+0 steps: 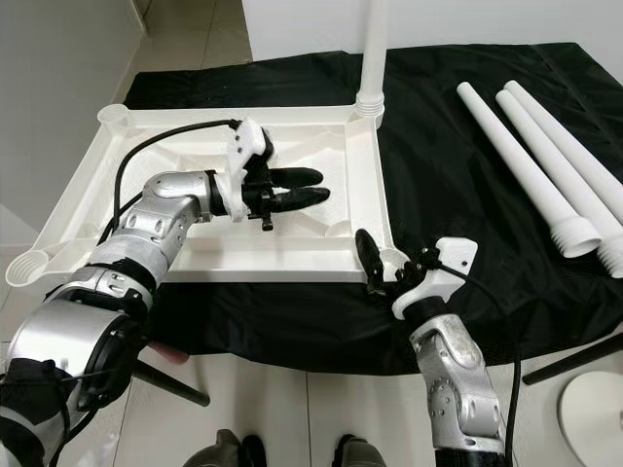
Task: Building children table
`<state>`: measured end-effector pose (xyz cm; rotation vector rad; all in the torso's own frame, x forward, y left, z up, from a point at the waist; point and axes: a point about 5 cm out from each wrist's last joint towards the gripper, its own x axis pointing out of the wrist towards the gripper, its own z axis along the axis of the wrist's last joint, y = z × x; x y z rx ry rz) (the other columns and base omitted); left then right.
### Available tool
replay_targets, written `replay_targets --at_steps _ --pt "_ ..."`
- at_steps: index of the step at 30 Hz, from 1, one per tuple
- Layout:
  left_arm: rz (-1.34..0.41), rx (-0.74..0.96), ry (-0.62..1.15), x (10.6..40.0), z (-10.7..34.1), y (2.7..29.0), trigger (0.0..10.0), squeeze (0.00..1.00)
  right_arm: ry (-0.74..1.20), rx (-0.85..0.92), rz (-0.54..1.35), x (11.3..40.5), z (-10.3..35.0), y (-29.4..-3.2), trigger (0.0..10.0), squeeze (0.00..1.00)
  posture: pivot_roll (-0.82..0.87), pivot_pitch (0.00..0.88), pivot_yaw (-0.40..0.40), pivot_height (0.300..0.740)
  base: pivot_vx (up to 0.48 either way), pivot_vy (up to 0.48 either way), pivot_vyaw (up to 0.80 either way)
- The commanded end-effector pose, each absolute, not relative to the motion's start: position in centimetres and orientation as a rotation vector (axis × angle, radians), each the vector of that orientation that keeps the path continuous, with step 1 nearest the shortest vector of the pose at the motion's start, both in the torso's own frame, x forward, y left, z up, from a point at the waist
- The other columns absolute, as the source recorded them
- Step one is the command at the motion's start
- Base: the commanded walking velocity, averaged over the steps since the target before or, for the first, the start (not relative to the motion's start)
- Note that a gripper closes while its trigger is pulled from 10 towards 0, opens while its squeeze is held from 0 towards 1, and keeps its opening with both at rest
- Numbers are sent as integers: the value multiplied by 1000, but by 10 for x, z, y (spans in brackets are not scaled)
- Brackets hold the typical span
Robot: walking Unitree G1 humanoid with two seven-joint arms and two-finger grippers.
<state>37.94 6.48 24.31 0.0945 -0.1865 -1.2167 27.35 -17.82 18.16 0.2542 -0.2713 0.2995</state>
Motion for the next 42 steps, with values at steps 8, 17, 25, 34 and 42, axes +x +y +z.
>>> replay_targets --at_steps 8,17,25,34,42 --pt "-883 -46 -132 389 227 96 10000 0 -268 256 323 276 181 -181 10000 0 -39 81 32 740 0 0 0" --pt "-793 -99 -104 384 215 101 10000 0 -285 194 205 282 185 -199 10000 0 -37 68 20 740 0 0 0" --pt "-720 -106 -80 374 199 95 10000 0 -182 -57 -349 296 172 -249 10000 0 -46 59 31 740 0 0 0" --pt "-781 -43 -28 360 181 85 10000 0 -190 -38 -502 285 163 -262 10000 0 -60 56 41 740 0 0 0" --pt "-646 -82 -104 358 183 77 10000 0 -245 -17 -382 286 161 -241 10000 0 -70 42 41 740 0 0 0"
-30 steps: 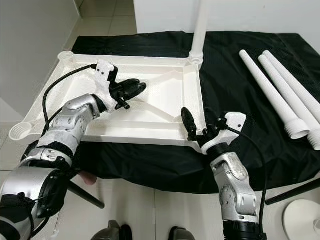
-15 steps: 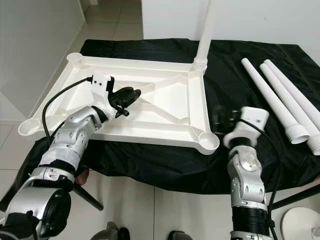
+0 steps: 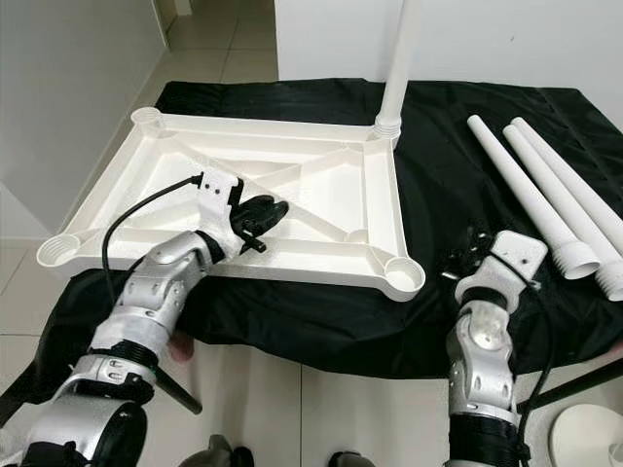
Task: Building children table
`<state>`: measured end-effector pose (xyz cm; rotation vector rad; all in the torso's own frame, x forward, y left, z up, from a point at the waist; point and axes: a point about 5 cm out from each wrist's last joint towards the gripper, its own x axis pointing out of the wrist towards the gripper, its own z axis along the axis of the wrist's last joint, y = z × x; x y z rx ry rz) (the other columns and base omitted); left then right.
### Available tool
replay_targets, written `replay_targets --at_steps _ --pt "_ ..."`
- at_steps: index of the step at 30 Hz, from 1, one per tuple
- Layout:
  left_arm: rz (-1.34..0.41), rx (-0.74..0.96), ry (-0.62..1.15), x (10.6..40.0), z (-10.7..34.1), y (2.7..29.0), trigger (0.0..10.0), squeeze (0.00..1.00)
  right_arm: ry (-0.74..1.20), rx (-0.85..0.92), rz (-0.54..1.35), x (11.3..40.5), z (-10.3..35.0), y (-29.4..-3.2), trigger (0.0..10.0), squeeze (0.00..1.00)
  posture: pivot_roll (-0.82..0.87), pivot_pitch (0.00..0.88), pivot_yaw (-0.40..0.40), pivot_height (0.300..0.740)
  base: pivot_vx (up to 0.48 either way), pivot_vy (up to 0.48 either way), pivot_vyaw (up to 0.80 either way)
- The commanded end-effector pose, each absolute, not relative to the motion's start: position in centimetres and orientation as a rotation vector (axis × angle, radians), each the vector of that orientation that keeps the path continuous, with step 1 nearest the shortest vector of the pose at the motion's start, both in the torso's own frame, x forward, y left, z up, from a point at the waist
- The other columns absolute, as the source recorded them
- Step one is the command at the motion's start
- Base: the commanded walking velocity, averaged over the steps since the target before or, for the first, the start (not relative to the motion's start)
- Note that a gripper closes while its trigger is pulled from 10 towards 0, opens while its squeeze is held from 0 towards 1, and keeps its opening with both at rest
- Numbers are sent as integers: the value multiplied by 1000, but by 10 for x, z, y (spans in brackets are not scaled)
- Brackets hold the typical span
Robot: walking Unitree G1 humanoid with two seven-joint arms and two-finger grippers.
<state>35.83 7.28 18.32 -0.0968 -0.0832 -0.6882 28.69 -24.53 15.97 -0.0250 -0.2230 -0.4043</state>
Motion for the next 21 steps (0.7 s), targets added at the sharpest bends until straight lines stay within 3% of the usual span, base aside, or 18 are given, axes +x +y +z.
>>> replay_targets --at_steps 1,9,21 --pt "-631 -74 -115 357 184 77 10000 0 -262 -20 -372 287 163 -238 10000 0 -70 42 41 740 0 0 0" --pt "-605 -34 -213 350 189 79 10000 0 -285 -28 -348 290 167 -240 10000 0 -67 59 23 740 0 0 0" --pt "-524 37 -248 353 195 87 10000 0 -336 -67 -249 295 173 -221 10000 0 -56 59 24 740 0 0 0"
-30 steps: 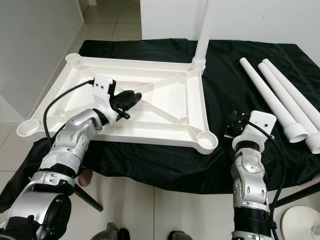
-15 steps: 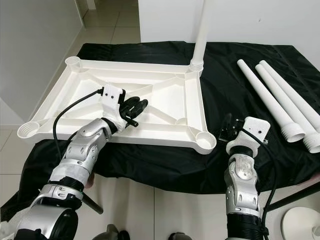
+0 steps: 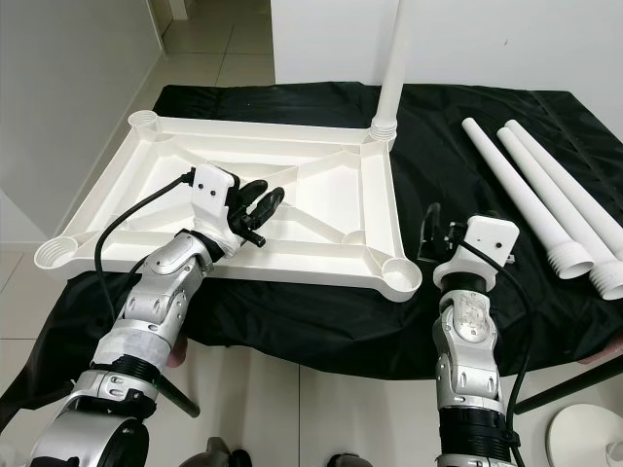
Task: Building children table
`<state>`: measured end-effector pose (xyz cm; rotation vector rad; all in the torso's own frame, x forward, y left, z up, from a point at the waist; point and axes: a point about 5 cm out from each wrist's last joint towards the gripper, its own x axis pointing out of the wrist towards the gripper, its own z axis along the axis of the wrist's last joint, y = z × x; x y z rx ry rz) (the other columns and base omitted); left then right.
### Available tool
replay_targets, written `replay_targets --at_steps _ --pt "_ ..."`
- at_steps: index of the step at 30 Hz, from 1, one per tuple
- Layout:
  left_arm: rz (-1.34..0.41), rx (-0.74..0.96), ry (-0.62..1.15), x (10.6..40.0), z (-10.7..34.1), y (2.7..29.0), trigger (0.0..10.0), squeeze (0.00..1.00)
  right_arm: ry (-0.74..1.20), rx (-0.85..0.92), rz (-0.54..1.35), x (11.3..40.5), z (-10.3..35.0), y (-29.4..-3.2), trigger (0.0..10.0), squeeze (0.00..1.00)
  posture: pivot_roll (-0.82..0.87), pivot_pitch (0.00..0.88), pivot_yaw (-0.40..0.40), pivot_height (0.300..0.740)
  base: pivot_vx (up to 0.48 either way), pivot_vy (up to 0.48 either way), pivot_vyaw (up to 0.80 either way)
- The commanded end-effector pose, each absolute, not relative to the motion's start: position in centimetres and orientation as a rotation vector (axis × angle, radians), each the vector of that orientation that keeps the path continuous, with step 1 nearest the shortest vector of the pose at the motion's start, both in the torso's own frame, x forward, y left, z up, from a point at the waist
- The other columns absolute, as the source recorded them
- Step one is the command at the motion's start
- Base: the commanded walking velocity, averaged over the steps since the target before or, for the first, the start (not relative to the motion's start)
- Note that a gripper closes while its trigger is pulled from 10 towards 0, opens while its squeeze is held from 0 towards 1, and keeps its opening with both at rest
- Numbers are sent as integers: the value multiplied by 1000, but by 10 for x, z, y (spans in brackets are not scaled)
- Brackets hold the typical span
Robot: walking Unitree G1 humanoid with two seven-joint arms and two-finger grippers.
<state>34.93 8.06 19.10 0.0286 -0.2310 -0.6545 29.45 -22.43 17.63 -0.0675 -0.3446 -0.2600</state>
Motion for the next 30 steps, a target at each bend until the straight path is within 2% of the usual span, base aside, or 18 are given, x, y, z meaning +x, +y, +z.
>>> replay_targets --at_steps 1,7,23,30 --pt "-513 37 -241 355 195 90 10000 0 -336 -68 -243 295 172 -219 10000 0 -57 58 26 740 0 -274 0" --pt "-475 43 -230 360 194 99 10000 0 -338 -68 -232 296 171 -216 10000 0 -57 53 27 740 0 -343 0" --pt "-469 36 -221 361 193 98 10000 0 -327 -73 -222 297 167 -214 10000 0 -56 51 25 740 0 -458 0" --pt "-428 17 -235 362 195 96 10000 0 -318 -69 -205 297 165 -210 10000 0 -64 53 17 740 0 0 0"
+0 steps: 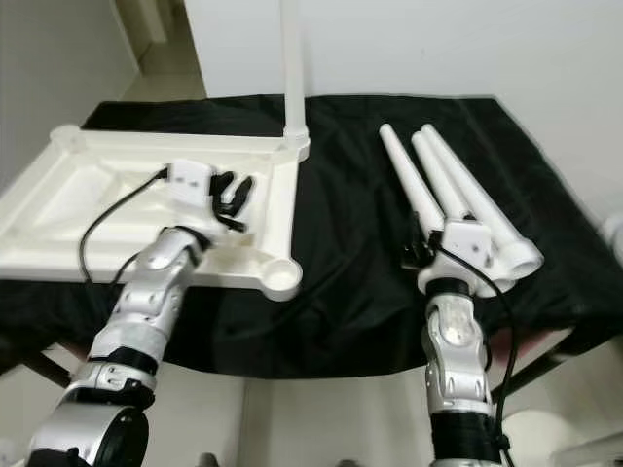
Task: Building children table
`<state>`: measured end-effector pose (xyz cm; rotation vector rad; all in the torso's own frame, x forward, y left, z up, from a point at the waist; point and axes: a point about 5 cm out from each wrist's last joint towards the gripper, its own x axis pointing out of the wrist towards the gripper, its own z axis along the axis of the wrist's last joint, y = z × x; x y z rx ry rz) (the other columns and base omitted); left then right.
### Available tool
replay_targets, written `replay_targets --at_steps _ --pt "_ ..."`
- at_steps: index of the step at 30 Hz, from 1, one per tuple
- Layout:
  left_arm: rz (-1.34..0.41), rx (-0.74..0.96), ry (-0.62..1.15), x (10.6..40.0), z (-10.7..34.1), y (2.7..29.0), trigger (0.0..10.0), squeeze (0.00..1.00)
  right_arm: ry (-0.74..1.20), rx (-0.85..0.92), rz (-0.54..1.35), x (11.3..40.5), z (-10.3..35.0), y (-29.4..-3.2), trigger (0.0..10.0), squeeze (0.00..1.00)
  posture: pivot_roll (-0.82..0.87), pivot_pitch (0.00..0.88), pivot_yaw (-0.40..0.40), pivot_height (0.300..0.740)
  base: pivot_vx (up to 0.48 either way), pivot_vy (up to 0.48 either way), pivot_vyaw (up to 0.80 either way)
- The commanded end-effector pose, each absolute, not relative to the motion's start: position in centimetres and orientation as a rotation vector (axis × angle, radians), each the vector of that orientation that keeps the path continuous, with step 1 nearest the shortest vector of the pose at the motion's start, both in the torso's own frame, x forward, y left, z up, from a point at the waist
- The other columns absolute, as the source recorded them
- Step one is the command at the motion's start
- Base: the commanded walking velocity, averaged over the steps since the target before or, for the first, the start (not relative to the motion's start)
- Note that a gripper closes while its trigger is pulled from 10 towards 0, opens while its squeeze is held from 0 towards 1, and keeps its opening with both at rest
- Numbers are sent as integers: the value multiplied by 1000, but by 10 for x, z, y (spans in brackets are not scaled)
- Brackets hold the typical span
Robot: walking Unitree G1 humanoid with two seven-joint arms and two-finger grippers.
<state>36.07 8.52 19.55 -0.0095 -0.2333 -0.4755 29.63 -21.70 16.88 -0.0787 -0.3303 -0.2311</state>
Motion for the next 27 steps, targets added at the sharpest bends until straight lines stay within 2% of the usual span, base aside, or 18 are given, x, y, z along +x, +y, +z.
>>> replay_targets --at_steps 1,10,15,27 --pt "-425 25 -237 363 196 96 10000 0 -315 -69 -202 296 164 -209 10000 0 -66 56 14 740 0 0 0" --pt "-443 -6 -163 361 192 92 10000 0 -285 -49 -181 296 160 -209 10000 0 -84 65 -8 740 0 0 0" --pt "-418 -72 -115 362 190 94 10000 0 -252 -13 -182 300 159 -219 10000 0 -82 67 7 740 0 0 0" --pt "-387 -27 -125 365 194 100 10000 0 -217 -46 -149 307 156 -227 10000 0 -49 62 35 740 0 0 0"
